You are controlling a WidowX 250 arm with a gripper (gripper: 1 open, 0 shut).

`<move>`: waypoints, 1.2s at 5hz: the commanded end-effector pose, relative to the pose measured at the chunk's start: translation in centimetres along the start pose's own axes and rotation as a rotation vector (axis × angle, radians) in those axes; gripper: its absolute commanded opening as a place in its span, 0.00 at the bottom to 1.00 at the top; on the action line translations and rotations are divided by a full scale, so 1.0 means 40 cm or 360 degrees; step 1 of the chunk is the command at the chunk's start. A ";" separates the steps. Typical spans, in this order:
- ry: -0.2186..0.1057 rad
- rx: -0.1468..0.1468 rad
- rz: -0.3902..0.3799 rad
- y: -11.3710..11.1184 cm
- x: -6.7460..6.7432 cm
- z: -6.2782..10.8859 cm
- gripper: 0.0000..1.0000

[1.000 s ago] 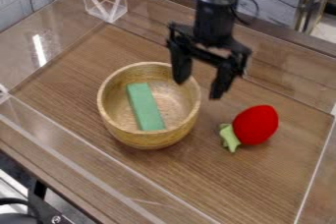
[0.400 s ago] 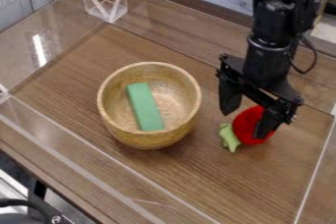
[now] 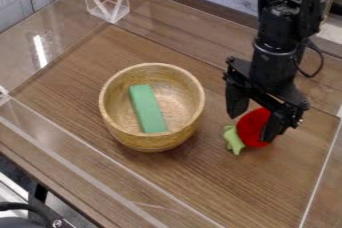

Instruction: Move the red fruit to the left

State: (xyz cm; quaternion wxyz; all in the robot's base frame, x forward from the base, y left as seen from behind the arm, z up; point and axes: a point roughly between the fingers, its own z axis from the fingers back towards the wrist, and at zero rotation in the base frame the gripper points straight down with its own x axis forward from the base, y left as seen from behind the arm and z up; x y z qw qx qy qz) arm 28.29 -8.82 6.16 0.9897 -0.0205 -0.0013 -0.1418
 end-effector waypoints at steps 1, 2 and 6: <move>-0.0066 -0.0004 -0.0093 -0.009 0.002 -0.006 0.00; -0.0092 -0.0016 -0.0156 -0.023 -0.002 -0.026 1.00; -0.0153 0.0040 -0.0091 -0.033 0.015 0.004 1.00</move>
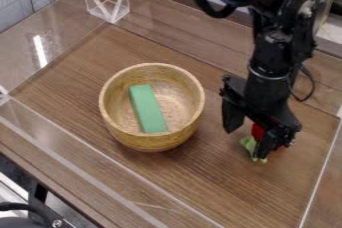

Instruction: Move the red fruit to the left

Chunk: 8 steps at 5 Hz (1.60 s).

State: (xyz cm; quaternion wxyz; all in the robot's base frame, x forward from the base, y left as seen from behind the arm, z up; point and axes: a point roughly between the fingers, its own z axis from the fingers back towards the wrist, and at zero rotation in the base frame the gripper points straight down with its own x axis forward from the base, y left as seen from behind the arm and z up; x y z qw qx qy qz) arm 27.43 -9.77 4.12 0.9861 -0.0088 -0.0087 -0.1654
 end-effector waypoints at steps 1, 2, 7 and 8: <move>-0.0151 0.0008 -0.0037 -0.004 0.035 0.060 1.00; -0.0162 0.0007 -0.0125 0.005 0.050 0.052 1.00; -0.0170 0.0030 -0.0337 0.058 0.076 0.035 0.00; -0.0217 0.0082 -0.0265 0.069 0.069 0.091 0.00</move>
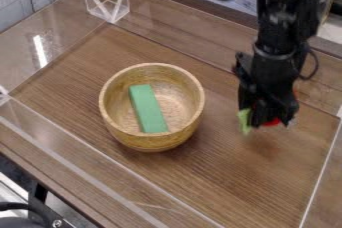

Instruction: Move the red fruit to the left

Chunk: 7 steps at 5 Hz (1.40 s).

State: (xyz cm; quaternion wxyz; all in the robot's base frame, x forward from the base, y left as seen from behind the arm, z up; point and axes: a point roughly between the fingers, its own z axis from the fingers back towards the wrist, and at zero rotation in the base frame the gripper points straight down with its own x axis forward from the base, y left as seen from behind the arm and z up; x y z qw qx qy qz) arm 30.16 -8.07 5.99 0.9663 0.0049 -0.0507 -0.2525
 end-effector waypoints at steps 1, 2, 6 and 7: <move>-0.0131 0.0107 0.0146 0.058 -0.005 0.122 0.00; -0.0132 0.0158 0.0300 0.131 -0.046 0.168 0.00; -0.0079 0.0252 0.0649 0.442 -0.309 0.207 0.00; -0.0062 0.0251 0.0641 0.466 -0.321 0.188 0.00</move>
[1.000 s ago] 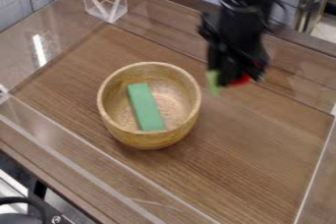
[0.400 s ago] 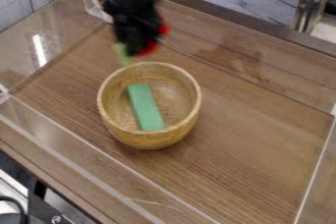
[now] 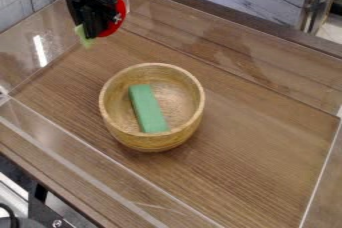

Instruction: Move the red fruit to the left

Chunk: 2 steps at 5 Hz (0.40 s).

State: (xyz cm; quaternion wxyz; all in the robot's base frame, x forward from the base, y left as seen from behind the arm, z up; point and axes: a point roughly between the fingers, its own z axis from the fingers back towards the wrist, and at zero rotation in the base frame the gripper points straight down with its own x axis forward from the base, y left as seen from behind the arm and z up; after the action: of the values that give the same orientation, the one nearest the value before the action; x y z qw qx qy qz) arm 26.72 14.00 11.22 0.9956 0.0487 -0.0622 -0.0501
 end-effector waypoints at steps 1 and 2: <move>-0.0078 0.0052 -0.0029 0.014 0.047 0.004 0.00; -0.0072 0.0048 -0.0052 0.009 0.072 -0.030 0.00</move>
State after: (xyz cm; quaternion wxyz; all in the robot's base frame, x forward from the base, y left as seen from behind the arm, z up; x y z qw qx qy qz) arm 28.85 13.88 8.61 0.9953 0.0472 -0.0565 -0.0633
